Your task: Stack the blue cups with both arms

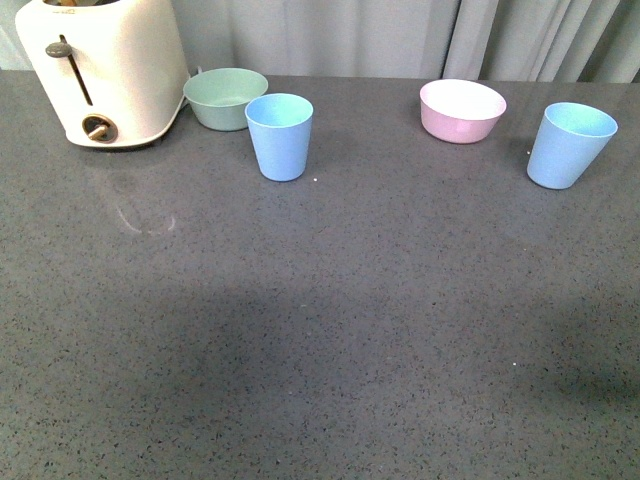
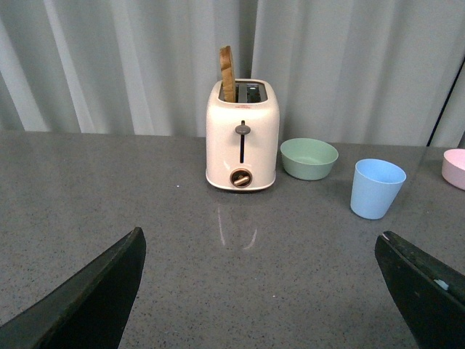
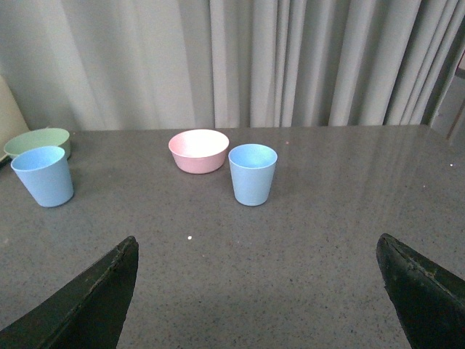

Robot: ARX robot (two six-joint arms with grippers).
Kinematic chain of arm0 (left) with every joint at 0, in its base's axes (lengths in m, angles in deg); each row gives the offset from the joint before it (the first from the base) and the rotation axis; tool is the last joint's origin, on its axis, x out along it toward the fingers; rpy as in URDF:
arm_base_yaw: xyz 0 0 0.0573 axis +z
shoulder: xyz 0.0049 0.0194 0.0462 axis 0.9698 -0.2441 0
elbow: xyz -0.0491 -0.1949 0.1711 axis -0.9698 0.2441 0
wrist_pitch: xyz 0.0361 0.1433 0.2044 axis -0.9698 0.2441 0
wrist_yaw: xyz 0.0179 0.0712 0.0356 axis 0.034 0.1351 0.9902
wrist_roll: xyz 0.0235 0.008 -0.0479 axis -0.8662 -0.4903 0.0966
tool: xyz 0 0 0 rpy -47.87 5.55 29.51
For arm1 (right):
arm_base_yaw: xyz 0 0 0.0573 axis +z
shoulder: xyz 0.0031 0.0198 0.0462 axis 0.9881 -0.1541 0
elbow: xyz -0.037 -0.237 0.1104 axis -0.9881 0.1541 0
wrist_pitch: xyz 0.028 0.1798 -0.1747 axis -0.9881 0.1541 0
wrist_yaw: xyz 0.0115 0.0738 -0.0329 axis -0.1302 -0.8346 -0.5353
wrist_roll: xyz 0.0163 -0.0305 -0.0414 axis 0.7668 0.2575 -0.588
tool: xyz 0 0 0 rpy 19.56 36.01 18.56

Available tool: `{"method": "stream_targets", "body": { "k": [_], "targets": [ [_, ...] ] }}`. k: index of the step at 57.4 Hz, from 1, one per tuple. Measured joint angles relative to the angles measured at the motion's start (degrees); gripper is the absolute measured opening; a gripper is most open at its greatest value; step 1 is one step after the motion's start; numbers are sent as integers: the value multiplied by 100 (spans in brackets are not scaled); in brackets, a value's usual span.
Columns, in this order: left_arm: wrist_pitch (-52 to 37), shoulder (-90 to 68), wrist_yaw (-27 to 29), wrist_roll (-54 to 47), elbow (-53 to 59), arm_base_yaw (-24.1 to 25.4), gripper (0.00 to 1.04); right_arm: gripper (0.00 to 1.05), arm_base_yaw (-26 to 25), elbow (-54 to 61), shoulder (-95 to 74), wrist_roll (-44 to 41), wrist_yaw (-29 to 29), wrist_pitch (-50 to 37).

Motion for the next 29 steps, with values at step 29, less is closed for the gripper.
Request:
{"method": "stream_targets", "body": {
  "k": [29],
  "targets": [
    [0, 0, 0, 0, 0, 0, 96, 96, 0, 0, 0, 0, 0, 0]
  ]
}}
